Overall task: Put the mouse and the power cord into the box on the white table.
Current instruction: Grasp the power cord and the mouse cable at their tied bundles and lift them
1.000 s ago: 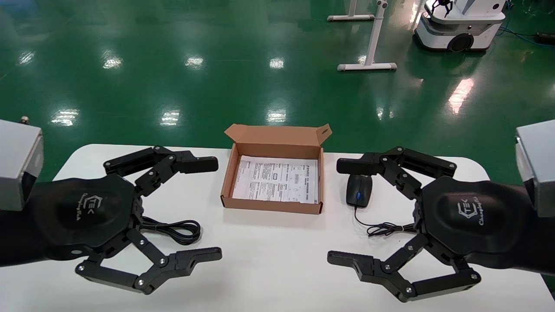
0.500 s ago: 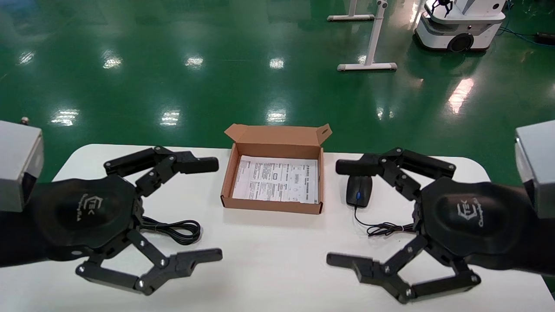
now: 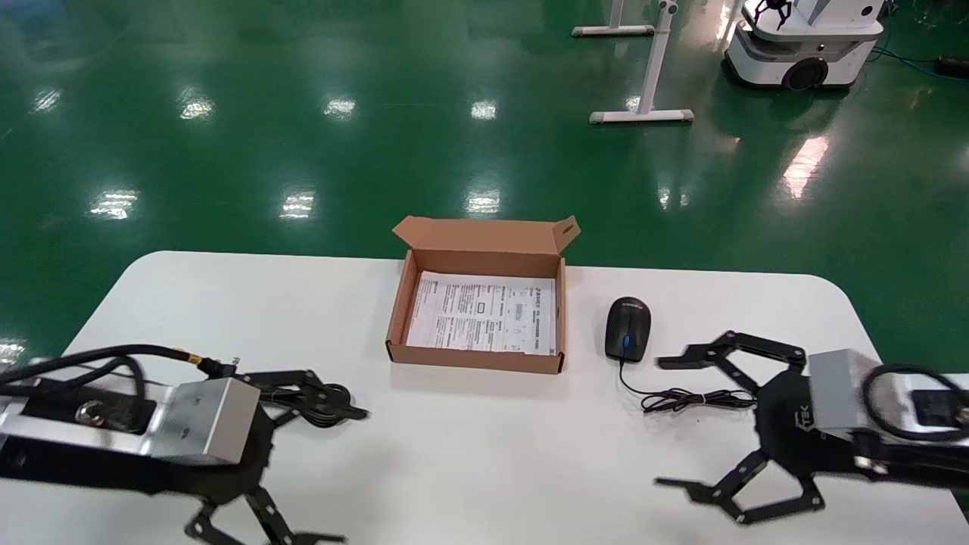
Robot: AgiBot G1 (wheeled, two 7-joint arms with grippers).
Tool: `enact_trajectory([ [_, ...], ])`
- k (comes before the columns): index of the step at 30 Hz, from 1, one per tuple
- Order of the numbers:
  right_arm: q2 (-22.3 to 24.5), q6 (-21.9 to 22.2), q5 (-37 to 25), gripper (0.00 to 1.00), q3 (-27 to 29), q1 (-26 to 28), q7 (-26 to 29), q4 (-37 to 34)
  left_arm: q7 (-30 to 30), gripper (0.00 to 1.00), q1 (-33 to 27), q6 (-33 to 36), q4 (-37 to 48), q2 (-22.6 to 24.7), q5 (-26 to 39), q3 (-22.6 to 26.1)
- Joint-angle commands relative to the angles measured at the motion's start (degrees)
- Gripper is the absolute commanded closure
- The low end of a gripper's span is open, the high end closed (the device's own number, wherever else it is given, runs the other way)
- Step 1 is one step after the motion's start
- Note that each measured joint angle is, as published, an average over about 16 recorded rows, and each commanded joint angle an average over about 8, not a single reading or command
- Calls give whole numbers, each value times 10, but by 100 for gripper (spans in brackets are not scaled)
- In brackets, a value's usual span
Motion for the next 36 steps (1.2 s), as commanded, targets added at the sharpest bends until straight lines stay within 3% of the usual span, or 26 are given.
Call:
enact_trajectory([
  [1,-6,4,-47,0,-21,24,-43,-37,14,0,-27,-1,13,1,35,28],
  [8,-60,41,-172,0,-66,108,-169,-168,93,0,-102,-6,127,47,121,92],
  [17,-124,67,-242,0,-101,173,-276,-315,203,0,-163,-19,299,119,206,148],
  [27,-171,107,-269,0,-115,204,-342,-428,302,0,-194,-43,458,173,249,172],
  [36,-196,136,-270,0,-115,218,-362,-492,366,0,-206,-83,556,202,271,182],
])
